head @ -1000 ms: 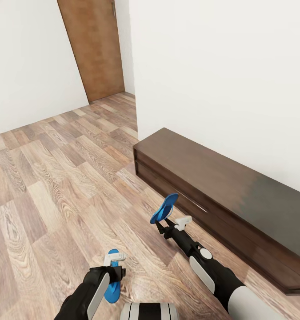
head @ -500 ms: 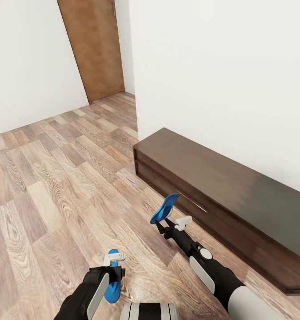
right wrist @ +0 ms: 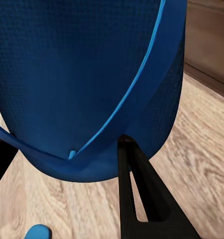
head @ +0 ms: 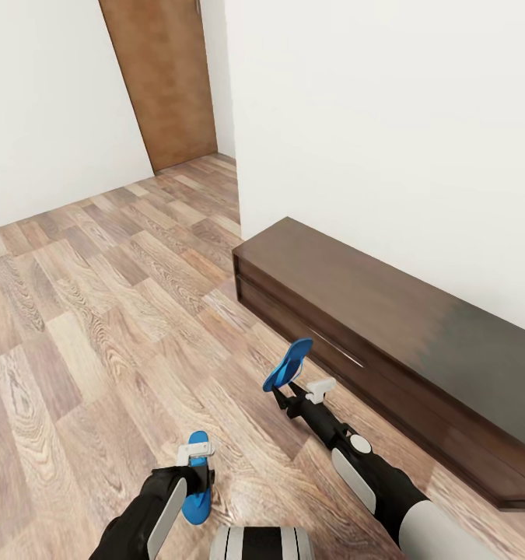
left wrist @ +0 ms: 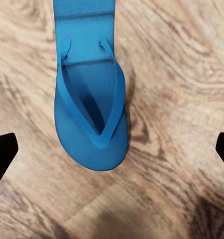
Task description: In the bedroom, move the book from the bed onto either nightstand, and place the two sandals side by side next to the bed.
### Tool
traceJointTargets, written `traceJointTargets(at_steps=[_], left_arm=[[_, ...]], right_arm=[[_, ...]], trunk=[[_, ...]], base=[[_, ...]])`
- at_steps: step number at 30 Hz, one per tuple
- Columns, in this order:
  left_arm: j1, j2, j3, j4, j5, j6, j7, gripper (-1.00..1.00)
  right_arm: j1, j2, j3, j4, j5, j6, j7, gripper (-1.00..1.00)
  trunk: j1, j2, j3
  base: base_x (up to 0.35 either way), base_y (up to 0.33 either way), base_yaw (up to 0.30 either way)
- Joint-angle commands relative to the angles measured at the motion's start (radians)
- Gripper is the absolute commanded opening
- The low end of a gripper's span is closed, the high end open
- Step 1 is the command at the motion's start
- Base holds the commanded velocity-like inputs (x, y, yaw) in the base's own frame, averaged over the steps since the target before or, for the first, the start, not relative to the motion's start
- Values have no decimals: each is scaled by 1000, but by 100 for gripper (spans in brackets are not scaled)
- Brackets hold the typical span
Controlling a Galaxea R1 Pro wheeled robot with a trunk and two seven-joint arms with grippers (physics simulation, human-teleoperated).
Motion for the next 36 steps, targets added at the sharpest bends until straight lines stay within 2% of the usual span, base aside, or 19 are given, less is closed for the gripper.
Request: traceJointTargets(at_steps=[1, 4, 11, 21, 36], left_arm=[[0, 0, -2, -2, 11, 3, 9, 100], [0, 0, -3, -1, 11, 3, 9, 100], [0, 0, -3, -1, 11, 3, 9, 100], [0, 0, -4, -3, 11, 3, 11, 100], [0, 0, -2, -3, 11, 2, 12, 100]], right_arm=[[-1, -1, 5, 0, -11, -4, 2, -100], [-1, -1, 5, 0, -11, -4, 2, -100], [-1, -1, 5, 0, -11, -4, 2, -100], [-1, -3, 2, -1, -13, -3, 4, -100], [-1, -4, -2, -2, -13, -3, 4, -100]], trunk=[[0, 0, -1], [0, 0, -1], [3, -2, -28], [3, -2, -28], [9, -5, -82]], base=[[0, 0, 0], [0, 0, 0], [0, 0, 0], [0, 0, 0], [0, 0, 0]])
